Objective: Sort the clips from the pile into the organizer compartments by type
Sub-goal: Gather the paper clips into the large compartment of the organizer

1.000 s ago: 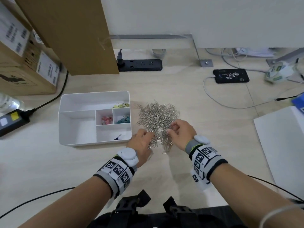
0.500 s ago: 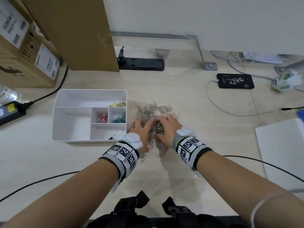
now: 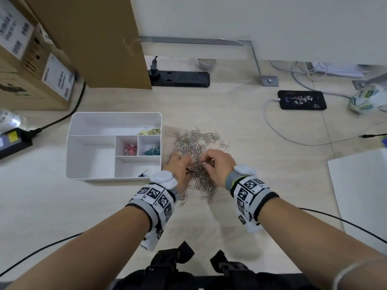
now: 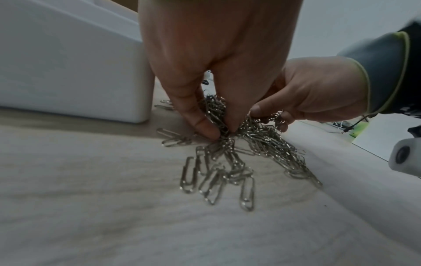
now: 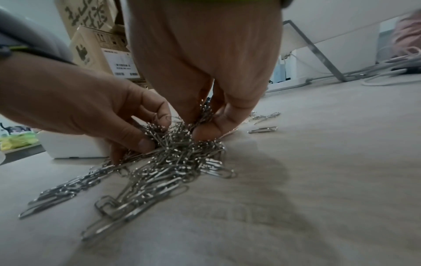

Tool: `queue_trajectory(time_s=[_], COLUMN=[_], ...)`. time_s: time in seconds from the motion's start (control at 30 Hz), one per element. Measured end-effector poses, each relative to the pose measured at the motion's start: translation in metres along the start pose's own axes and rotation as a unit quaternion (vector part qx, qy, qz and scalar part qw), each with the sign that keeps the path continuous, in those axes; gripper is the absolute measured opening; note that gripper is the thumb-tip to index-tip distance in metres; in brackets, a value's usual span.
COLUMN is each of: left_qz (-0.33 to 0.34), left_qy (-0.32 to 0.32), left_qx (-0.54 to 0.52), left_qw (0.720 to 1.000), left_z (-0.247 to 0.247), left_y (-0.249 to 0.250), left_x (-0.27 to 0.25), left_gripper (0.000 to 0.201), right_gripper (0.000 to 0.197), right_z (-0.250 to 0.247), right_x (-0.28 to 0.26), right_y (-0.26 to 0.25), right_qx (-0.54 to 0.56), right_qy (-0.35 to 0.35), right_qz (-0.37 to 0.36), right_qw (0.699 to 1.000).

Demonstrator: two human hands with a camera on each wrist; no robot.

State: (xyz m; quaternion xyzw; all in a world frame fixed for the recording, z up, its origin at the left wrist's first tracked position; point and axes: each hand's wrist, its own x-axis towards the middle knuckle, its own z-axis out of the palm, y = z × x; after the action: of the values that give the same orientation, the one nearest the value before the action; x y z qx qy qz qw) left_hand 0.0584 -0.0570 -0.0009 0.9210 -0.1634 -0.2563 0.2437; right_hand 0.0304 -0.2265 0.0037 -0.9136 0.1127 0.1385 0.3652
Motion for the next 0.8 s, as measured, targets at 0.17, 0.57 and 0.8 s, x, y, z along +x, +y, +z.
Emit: queue_trajectory(time_s=[0.17, 0.57, 0.8], left_qz=[0.022, -0.067, -0.072], left_qy=[0.055, 0.068, 0.056], left_qx=[-0.068, -0.271, -0.358], left_qw=[0.996, 0.958, 0.929], left_z=[0.007, 0.003, -0.011], left_y=[-0.002, 0.005, 0.009], left_x=[-0.004, -0.014, -0.023], left_gripper=[0.024, 0.025, 0.024], right_gripper=[0.016, 0.033, 0.043], right_z=[-0.002, 0.004, 0.012], right_x=[-0.001, -0.011, -0.010], right_y=[0.003, -0.002, -0.002], right_qx=[0.013, -0.115, -0.166], right_qy=[0.017, 0.043, -0.020], right_qz=[0.030, -0.022, -0.009], right_qw=[0.999, 0.992, 0.986])
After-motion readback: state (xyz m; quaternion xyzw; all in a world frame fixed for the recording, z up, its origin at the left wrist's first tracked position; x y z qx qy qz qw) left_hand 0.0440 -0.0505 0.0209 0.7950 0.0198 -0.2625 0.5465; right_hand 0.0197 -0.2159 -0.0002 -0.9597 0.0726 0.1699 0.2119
